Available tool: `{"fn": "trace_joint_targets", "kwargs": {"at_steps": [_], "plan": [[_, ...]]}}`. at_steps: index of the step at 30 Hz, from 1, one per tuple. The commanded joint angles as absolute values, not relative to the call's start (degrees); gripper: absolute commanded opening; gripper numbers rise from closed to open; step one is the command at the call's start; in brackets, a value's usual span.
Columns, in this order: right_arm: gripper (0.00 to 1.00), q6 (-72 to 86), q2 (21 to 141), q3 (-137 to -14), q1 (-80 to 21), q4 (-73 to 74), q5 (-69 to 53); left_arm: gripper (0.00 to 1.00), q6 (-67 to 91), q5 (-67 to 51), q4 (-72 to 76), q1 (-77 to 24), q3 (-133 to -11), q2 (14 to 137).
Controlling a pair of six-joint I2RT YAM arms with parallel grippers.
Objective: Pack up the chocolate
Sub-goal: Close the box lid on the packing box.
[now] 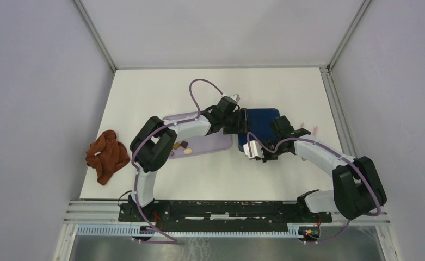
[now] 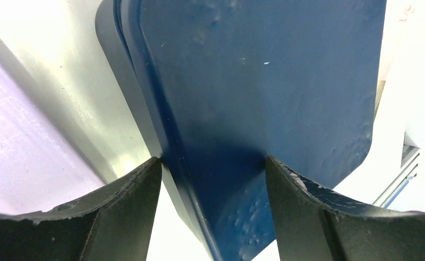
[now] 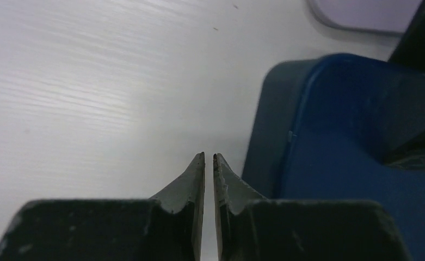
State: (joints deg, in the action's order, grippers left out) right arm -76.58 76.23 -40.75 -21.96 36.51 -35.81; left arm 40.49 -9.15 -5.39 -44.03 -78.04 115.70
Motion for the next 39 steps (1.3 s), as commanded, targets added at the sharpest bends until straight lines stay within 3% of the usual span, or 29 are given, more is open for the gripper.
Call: {"fn": "trace_joint_targets", "kwargs": {"at_steps": [1, 17, 19, 22, 26, 33, 39], "plan": [[0.16, -65.7, 78.8, -41.9, -22.1, 22.1, -24.5, 0.75, 41.2, -9.0, -2.4, -43.8, -80.1, 116.0], [0.15, -60.3, 80.6, -43.7, -20.5, 20.6, -26.9, 0.87, 36.6, -2.6, 7.3, -37.4, -69.3, 100.7], [0.15, -60.3, 80.5, -43.7, -20.2, 20.7, -27.8, 0.80, 37.1, -6.5, 7.9, -34.1, -71.0, 102.0], [0.15, -60.0, 80.4, -43.5, -19.9, 21.0, -29.2, 0.58, 37.0, -8.4, 6.5, -30.8, -76.1, 106.0], [0.15, -59.6, 80.4, -43.4, -19.9, 21.1, -29.6, 0.42, 36.1, -11.0, 0.5, -28.2, -87.0, 116.0], [0.15, -58.8, 80.4, -43.3, -19.8, 20.9, -29.6, 0.40, 36.5, -17.8, 1.3, -27.9, -97.2, 129.5], [0.16, -59.1, 80.3, -42.6, -19.3, 20.8, -28.8, 0.40, 39.9, -26.3, 7.0, -28.6, -98.0, 134.9]]}}
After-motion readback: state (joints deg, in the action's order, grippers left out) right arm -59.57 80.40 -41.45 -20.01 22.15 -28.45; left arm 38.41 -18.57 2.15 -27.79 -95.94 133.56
